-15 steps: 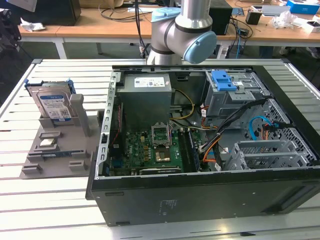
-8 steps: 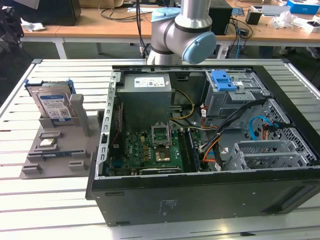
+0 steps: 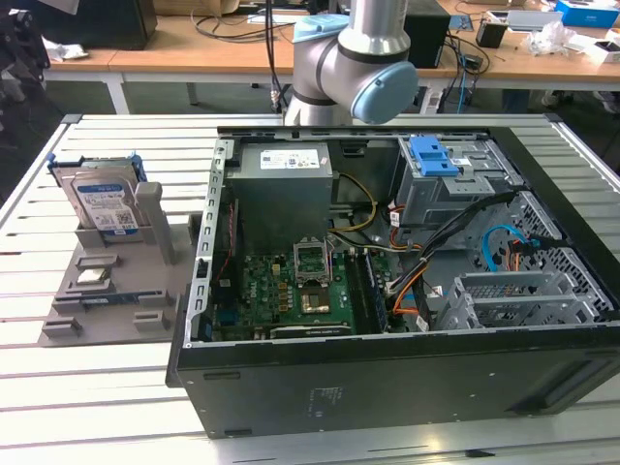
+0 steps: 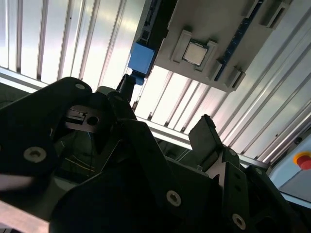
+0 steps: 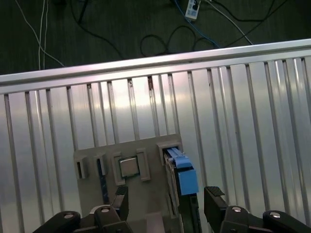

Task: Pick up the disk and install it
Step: 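Pick up the disk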

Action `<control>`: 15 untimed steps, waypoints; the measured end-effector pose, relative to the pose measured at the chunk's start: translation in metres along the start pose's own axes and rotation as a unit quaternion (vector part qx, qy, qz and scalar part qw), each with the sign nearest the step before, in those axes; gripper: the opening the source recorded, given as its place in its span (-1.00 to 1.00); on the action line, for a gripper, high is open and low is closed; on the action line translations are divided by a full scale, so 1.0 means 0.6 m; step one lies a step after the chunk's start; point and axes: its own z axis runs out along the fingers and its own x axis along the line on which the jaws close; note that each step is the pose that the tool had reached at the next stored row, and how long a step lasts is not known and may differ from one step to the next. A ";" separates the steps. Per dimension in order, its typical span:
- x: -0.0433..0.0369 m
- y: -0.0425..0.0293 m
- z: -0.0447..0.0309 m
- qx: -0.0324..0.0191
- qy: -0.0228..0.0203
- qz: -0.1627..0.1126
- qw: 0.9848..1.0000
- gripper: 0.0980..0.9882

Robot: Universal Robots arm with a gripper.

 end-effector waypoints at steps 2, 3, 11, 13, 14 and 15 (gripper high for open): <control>-0.003 0.000 0.000 0.000 0.000 0.000 1.000 0.40; -0.005 0.001 0.001 0.000 0.000 0.000 1.000 0.40; -0.012 0.001 0.014 0.000 0.000 0.000 1.000 0.40; -0.012 0.001 0.019 0.000 0.000 0.000 1.000 0.40; -0.012 0.001 0.021 0.000 0.000 0.000 1.000 0.40; -0.012 0.001 0.024 0.000 0.000 0.000 1.000 0.40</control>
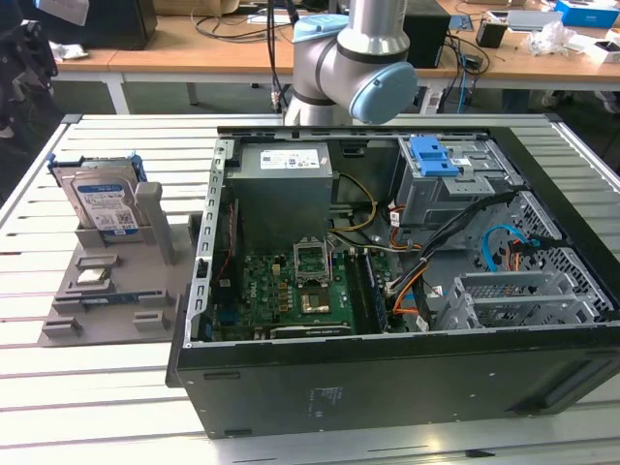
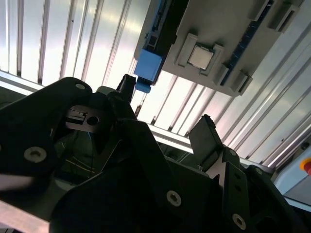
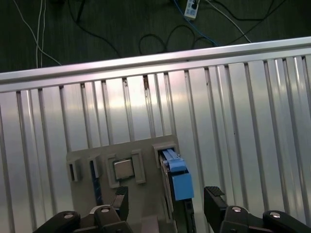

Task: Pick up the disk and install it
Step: 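Pick up the disk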

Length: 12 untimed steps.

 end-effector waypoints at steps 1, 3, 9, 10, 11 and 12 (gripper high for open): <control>0.000 0.000 0.002 0.000 0.000 0.000 1.000 0.40; 0.000 0.000 0.006 0.000 0.000 0.000 1.000 0.40; -0.003 -0.007 0.016 0.001 0.004 -0.005 1.000 0.40; -0.004 -0.007 0.017 0.000 0.005 -0.010 1.000 0.40; -0.004 -0.008 0.018 0.000 0.006 -0.016 1.000 0.40; -0.004 -0.008 0.019 0.000 0.006 -0.019 1.000 0.40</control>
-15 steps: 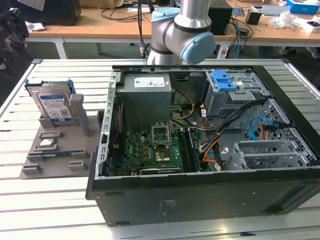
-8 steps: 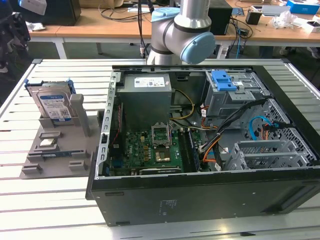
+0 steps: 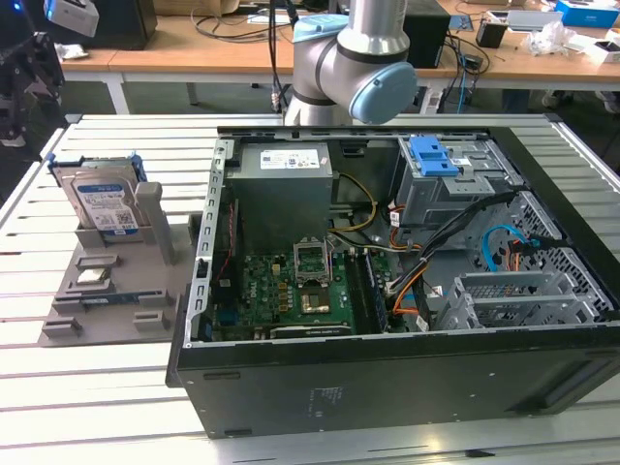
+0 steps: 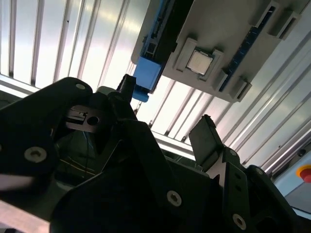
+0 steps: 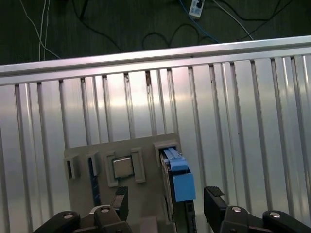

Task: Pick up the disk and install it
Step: 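Pick up the disk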

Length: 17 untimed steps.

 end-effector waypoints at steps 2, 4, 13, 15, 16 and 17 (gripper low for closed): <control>0.000 -0.001 0.002 0.000 0.001 -0.007 1.000 0.40; -0.001 -0.002 0.004 0.000 0.001 -0.018 1.000 0.40; -0.006 -0.007 0.017 0.000 0.005 -0.050 0.999 0.40; -0.008 -0.008 0.020 0.000 0.005 -0.051 0.999 0.40; -0.008 -0.008 0.022 0.000 0.006 -0.051 0.999 0.40; -0.009 -0.009 0.025 0.000 0.006 -0.051 0.999 0.40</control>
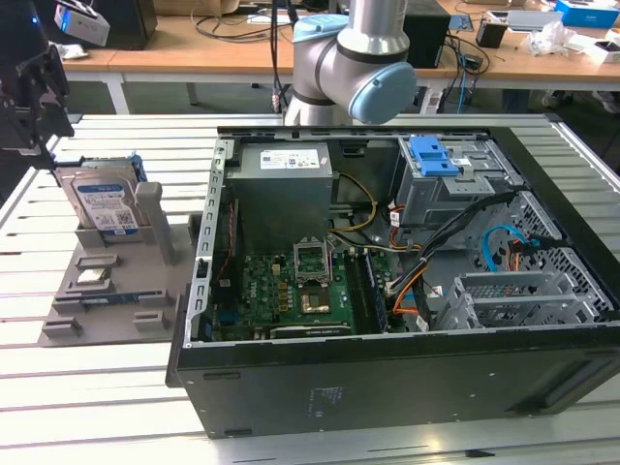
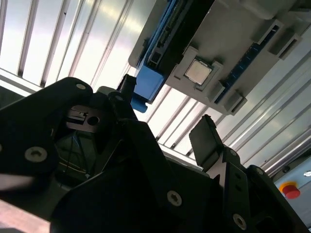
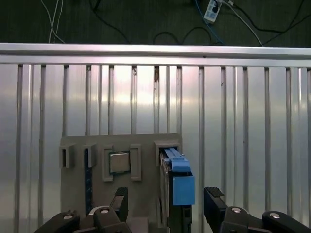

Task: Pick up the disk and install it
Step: 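Pick up the disk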

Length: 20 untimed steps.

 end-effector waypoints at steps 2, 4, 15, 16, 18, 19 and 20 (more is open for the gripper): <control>-0.002 -0.001 0.006 0.000 0.001 0.000 1.000 0.40; -0.003 -0.002 0.011 0.000 0.002 -0.001 1.000 0.40; -0.034 -0.005 0.019 0.000 0.002 -0.004 1.000 0.40; -0.040 -0.007 0.029 0.000 0.004 -0.005 1.000 0.40; -0.041 -0.009 0.040 0.000 0.008 -0.015 1.000 0.40; -0.041 -0.009 0.041 0.000 0.008 -0.016 1.000 0.40; -0.041 -0.009 0.042 0.000 0.009 -0.018 1.000 0.40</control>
